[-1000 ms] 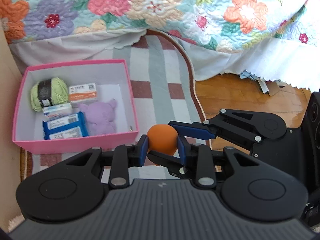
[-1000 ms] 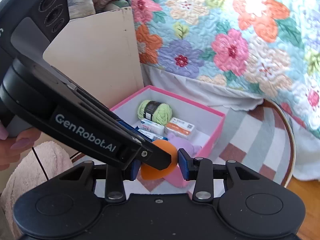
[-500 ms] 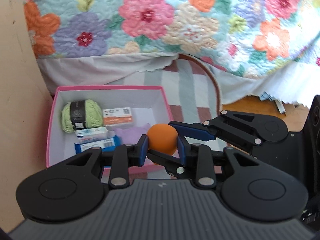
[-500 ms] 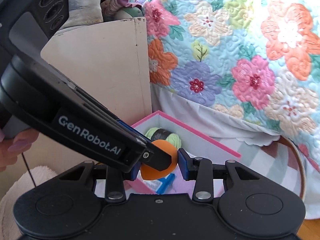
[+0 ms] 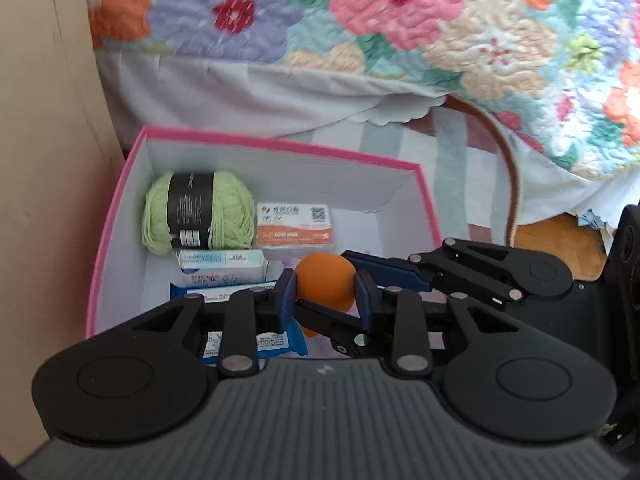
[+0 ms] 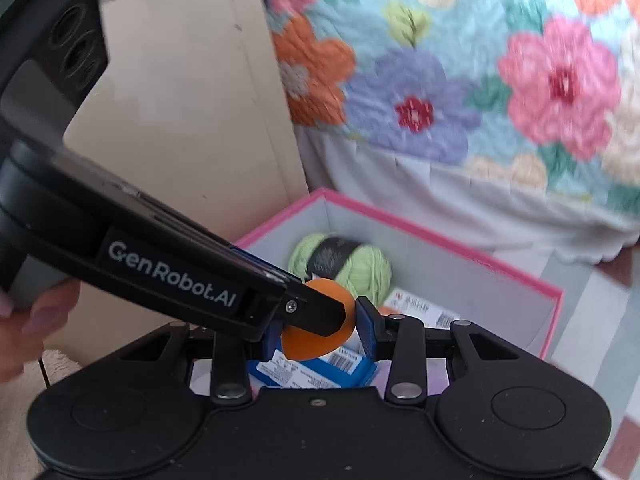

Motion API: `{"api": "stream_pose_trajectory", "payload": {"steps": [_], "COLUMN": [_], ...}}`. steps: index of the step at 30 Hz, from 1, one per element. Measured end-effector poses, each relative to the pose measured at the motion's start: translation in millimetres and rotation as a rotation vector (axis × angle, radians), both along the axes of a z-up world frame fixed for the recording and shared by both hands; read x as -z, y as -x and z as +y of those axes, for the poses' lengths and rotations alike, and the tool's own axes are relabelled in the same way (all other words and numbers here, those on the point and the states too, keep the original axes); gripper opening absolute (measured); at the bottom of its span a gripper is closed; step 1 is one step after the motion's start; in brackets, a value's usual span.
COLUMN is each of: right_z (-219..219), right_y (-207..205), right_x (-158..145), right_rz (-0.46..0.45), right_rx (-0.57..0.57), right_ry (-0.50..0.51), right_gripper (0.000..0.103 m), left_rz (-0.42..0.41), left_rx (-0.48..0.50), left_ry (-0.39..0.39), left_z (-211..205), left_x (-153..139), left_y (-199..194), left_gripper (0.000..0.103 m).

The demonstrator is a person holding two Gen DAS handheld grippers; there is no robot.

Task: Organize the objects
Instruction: 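Lift and carry the orange sponge with the right tool into the pink box, then open the right tool to release the orange sponge beside the purple plush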

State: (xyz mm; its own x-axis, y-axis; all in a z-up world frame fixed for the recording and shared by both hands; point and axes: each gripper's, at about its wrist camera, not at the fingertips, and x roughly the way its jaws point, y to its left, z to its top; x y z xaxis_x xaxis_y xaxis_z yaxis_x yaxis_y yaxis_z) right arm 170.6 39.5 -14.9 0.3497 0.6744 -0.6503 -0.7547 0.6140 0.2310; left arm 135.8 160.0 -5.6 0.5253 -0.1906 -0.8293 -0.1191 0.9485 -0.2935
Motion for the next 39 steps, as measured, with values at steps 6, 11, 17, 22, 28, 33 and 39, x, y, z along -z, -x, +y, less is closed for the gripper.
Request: {"api": "stream_pose_trajectory", "payload": {"steps": [6,11,17,22,28,33,39], "right_z": [-2,-2,-2,-3,-12,-31,-48], "right_y": [-12,-20,-25,-24,-18,-10,28], "right_x": [31,48,62,66,55,36,4], "right_rz": [0.075,0.137,0.194,0.184,0.126,0.095,0.018], "right_rx": [0.016,0.026,0.058,0.034,0.030,0.075,0.106], "right_ry": [-0.011,0.028,0.041,0.059,0.065,0.017,0.047], "right_gripper": [0.045,0.045,0.046,0.047,0.050,0.051,0.057], "left_rz": [0.045,0.070,0.087,0.098,0.070,0.022,0.016], "left_rx": [-0.025,-0.040,-0.074,-0.104,-0.144,-0.153,-0.162], "left_ry": [-0.004,0.045,0.055,0.043,0.013,-0.046,-0.099], "left_z": [-1,1,-2,0,3,0,-7], "left_x": [29,52,67,75,66,40,16], "left_y": [-13,-17,-21,-20,-11,0,17], "left_gripper": [0.030,0.030,0.030,0.030,0.030,0.033,0.035]}}
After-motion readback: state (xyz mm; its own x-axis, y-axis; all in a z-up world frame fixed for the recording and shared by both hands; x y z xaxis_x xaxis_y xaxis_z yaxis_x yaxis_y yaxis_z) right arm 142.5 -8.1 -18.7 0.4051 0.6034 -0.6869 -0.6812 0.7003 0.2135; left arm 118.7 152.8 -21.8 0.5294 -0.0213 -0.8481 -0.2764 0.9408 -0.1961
